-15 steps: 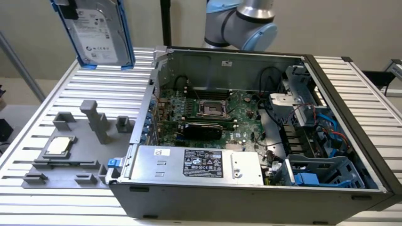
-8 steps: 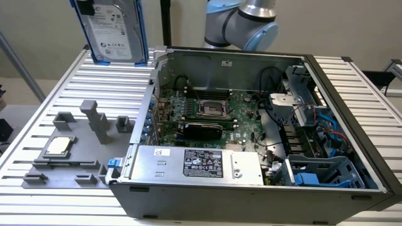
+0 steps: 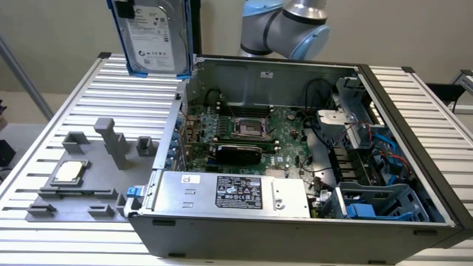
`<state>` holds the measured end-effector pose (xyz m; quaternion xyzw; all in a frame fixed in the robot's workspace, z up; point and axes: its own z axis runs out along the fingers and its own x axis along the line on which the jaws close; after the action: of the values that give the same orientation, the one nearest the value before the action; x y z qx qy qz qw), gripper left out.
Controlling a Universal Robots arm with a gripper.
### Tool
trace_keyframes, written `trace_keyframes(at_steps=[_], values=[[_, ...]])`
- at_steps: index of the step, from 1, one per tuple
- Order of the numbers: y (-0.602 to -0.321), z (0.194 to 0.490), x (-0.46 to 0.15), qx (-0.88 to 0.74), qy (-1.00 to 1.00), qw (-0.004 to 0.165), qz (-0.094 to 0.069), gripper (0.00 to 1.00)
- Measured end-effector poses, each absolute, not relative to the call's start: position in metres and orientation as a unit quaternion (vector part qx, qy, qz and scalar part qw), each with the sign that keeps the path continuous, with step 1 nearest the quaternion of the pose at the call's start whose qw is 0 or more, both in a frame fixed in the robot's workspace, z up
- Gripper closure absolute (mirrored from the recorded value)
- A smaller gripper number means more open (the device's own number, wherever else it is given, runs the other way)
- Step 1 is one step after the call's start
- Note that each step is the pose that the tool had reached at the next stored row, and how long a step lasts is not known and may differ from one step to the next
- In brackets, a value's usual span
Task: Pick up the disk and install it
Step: 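Pick up the disk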
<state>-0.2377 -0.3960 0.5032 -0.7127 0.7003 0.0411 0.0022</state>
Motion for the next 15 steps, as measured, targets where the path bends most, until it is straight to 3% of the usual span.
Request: trace_keyframes(at_steps=[15], values=[[-0.413, 0.503, -0.17, -0.713, 0.7, 0.002, 0.041, 0.67]])
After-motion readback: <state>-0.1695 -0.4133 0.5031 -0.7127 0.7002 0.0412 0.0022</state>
